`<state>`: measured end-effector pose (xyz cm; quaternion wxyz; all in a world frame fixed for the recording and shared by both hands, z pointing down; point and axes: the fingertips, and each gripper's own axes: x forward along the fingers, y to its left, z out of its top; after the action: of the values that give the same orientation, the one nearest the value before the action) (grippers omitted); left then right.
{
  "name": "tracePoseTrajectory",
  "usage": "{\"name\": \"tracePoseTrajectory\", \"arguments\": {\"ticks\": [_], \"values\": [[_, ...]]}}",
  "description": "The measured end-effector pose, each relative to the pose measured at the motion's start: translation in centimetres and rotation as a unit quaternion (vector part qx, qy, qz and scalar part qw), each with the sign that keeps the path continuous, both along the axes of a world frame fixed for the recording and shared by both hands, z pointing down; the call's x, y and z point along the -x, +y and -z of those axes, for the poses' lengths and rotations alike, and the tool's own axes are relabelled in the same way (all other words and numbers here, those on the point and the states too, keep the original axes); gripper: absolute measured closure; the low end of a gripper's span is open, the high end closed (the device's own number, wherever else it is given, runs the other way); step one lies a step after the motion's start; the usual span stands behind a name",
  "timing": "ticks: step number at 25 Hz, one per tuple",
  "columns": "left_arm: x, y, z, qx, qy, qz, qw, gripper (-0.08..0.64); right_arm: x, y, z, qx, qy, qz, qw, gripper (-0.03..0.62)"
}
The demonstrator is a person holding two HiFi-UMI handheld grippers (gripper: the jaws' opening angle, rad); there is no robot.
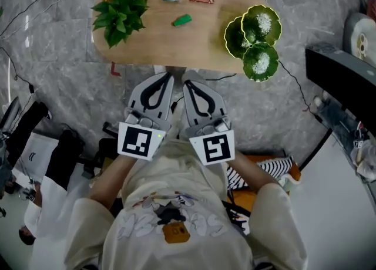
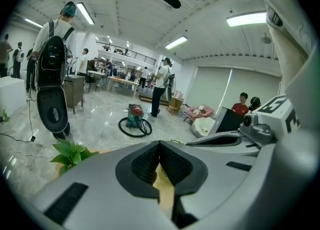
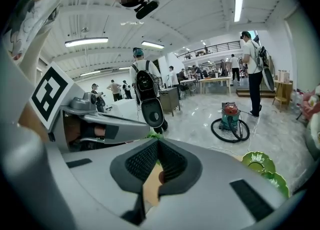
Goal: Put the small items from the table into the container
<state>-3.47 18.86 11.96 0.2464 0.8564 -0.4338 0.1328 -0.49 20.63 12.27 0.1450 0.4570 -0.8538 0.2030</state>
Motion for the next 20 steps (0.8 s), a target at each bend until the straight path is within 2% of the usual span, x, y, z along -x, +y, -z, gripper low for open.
{"name": "tracePoseTrajectory", "arguments": {"ticks": [7,12,20], "values": [[0.6,-1.5,-3.5,0.023,-0.010,0.009,0.9997,0.560,-0.2,-1.5,-3.1,0.019,0.001,0.010,1.000,0.584],[1.0,-2.7,-6.1,0.026,-0.014,0.028,0.9992,0.560,-0.4,-2.4,-5.5,0.031,-0.007,0.020,0.999,0.584],[0.5,-3.2,-9.8,0.038,-0.014,0.031,0.9987,0.560,-1.1,-3.6,-9.2,0.045,0.004,0.038,0.998,0.583]]}}
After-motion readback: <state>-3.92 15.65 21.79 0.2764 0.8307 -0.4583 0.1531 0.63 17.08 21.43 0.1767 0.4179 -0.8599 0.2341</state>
